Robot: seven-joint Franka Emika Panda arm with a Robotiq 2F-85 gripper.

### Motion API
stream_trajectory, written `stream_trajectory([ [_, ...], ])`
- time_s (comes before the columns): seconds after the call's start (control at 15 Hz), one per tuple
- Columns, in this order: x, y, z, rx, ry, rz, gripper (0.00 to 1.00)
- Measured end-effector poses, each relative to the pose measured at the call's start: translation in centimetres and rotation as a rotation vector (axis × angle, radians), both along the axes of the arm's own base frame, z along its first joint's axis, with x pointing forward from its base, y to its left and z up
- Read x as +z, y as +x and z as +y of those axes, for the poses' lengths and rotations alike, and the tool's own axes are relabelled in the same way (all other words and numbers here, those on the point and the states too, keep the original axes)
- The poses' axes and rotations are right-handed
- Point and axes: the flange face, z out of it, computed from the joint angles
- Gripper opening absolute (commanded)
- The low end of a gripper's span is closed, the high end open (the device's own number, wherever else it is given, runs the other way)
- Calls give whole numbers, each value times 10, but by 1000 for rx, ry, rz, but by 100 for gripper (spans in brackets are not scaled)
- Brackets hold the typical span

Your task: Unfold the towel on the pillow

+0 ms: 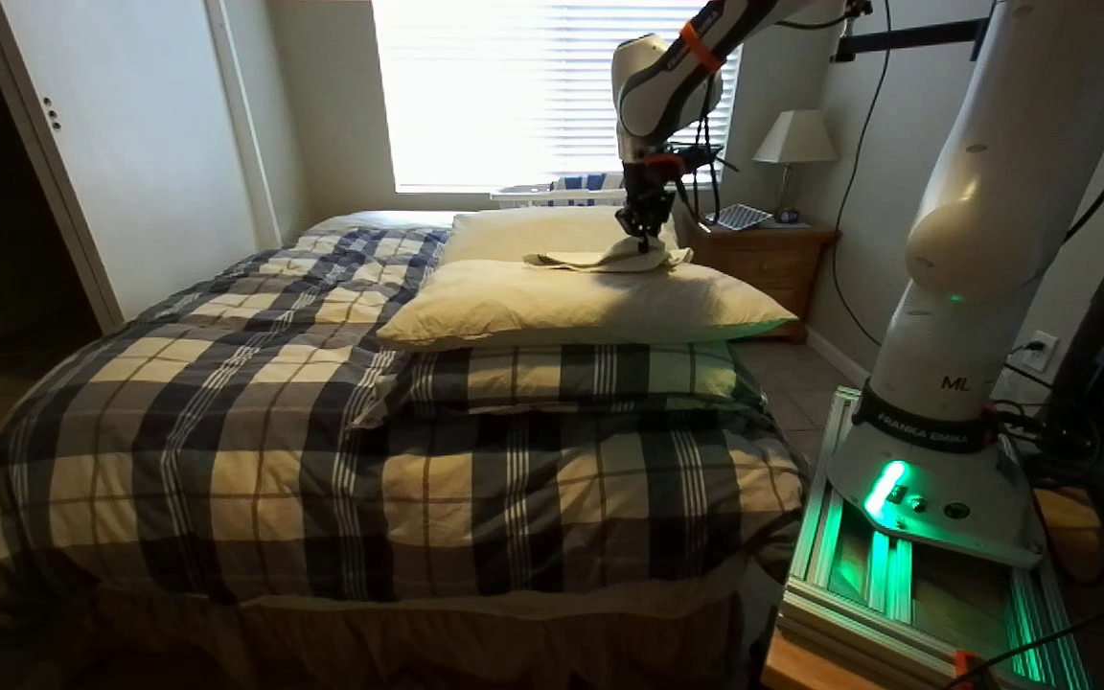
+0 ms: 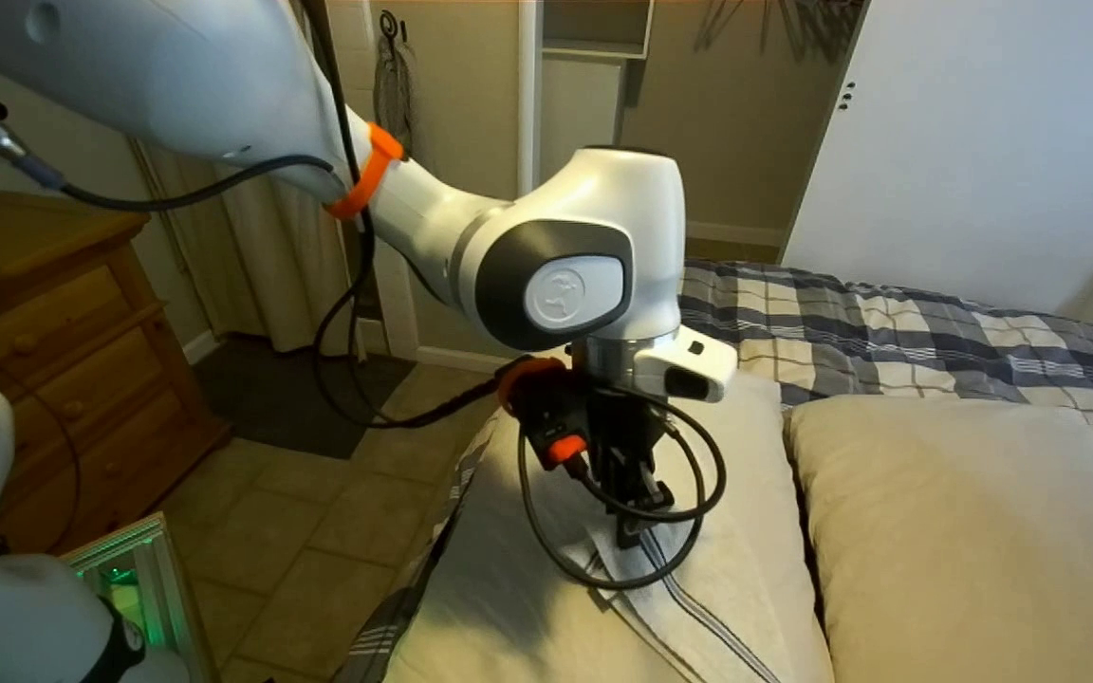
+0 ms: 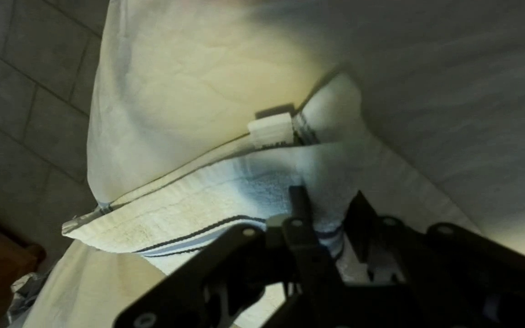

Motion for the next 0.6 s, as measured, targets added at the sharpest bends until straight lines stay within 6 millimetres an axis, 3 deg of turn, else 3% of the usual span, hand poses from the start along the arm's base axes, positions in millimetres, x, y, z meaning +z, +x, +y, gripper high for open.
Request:
stream_trajectory([
  [0.07,1,1,0,0,-1,-3,0],
  [0.6,9,4,-9,2,-22,-59,1],
])
